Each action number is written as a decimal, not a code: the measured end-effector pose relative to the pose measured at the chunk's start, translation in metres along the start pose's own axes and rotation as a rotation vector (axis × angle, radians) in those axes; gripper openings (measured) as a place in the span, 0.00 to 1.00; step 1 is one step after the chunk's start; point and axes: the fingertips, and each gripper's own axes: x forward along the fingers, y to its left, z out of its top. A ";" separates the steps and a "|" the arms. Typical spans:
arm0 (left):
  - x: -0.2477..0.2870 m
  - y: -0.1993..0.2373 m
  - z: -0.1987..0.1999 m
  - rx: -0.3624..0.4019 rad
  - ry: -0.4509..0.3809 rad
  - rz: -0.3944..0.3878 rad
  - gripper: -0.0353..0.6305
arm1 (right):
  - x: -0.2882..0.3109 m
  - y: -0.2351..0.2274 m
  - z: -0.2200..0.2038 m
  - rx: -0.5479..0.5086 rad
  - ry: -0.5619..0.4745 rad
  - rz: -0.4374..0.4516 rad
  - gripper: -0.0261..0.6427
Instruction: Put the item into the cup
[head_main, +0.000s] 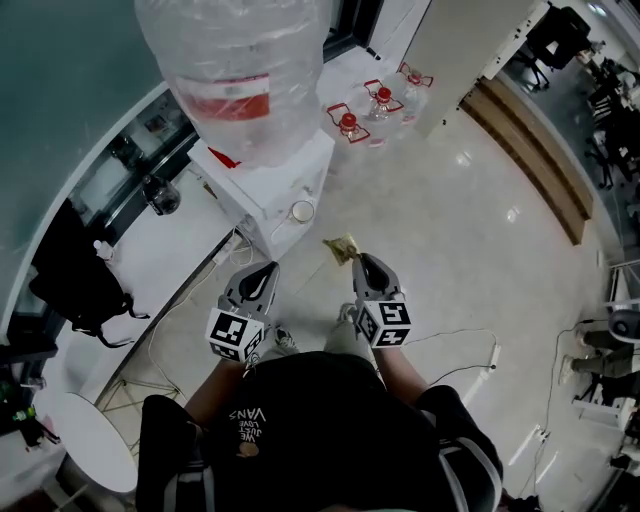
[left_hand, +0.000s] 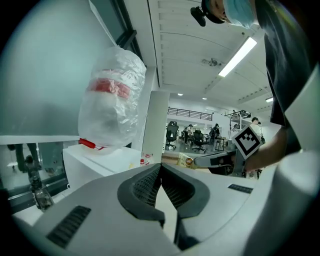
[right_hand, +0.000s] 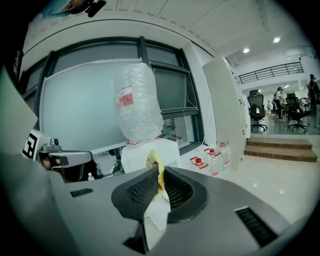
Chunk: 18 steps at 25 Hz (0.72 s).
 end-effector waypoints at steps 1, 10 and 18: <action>0.006 0.003 -0.001 -0.001 0.001 0.006 0.08 | 0.009 -0.004 0.001 -0.009 0.001 0.006 0.13; 0.071 0.030 -0.003 -0.059 0.015 0.136 0.08 | 0.099 -0.044 0.015 -0.096 0.078 0.124 0.13; 0.124 0.051 -0.027 -0.123 -0.020 0.252 0.08 | 0.180 -0.072 -0.012 -0.222 0.153 0.227 0.13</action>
